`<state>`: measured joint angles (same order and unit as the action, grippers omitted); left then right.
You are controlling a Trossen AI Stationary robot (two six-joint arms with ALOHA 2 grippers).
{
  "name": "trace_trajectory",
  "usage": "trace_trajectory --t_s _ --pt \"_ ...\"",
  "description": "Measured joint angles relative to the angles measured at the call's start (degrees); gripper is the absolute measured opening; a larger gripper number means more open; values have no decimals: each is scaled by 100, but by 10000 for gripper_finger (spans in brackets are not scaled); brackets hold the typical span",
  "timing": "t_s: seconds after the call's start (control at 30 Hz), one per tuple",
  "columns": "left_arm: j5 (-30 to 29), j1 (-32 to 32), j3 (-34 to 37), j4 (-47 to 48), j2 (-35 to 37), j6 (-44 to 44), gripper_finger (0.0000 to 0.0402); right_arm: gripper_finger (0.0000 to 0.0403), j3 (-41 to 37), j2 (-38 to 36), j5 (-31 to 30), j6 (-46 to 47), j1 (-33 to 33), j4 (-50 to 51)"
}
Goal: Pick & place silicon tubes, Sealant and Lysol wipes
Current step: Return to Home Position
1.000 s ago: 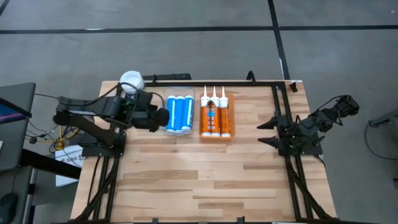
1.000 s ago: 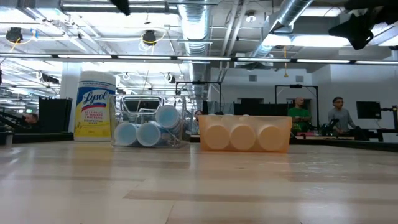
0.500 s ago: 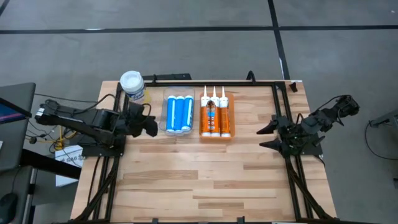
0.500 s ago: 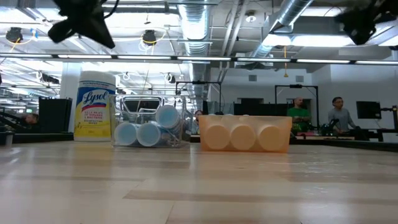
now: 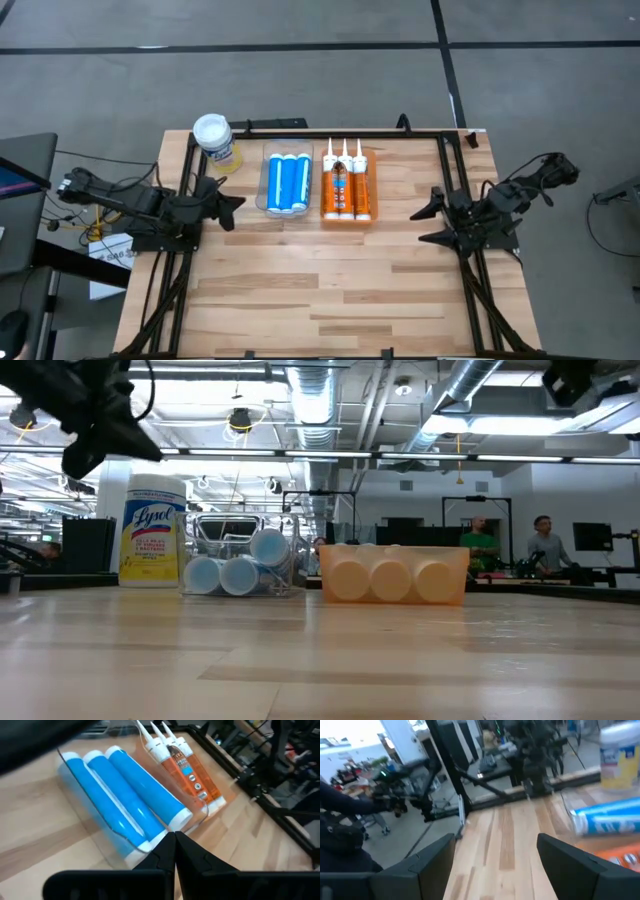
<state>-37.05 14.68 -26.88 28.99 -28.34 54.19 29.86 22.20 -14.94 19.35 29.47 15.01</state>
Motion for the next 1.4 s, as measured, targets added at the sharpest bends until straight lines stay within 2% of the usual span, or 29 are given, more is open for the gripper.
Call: trace_trajectory --t_s 0.13,0.4,0.57,0.73,0.9,1.1,1.4 --pt "80 0 400 5 605 -105 0 276 -348 223 0 -178 0 -962" --pt "245 -2 738 -8 1695 -754 0 276 -664 361 2 -180 -12 -1419" --pt "412 -2 909 -13 2304 -975 0 276 -692 18 336 -429 -325 -1236" --pt "570 -2 1124 38 2778 -985 0 276 -689 -863 947 -572 -736 -763" --pt "574 -4 1148 215 2837 -1003 0 276 -696 -1545 1200 -490 -883 -163" --pt "524 -2 1150 300 2837 -1003 0 276 -939 -1863 1181 -250 -902 152" --pt "384 -2 1150 254 2837 -1001 0 276 -2213 -2015 1192 36 -1131 -1208"
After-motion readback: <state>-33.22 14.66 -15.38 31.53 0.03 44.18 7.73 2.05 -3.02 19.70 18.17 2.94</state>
